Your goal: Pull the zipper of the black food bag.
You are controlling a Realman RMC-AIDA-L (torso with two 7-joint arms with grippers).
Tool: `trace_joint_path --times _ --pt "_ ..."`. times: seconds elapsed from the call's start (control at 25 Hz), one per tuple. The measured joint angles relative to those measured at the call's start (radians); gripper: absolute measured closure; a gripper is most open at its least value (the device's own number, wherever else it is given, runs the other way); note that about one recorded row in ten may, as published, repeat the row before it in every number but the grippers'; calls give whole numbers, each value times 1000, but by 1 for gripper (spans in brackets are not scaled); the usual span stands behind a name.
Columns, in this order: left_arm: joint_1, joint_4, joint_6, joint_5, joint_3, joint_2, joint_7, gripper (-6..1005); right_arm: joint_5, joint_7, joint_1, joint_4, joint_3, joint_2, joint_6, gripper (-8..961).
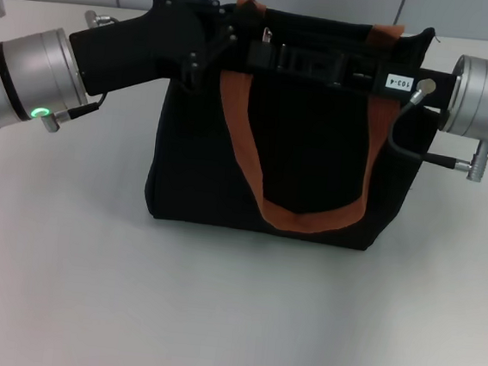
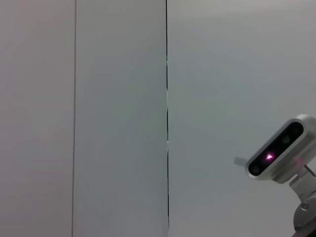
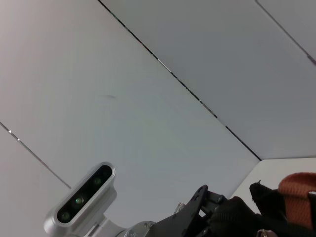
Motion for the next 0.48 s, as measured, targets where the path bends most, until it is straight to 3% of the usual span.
trace_joint_path --times 0.48 --pt "-1 -1 -3 0 0 0 1 879 -2 55 4 1 -2 -3 19 451"
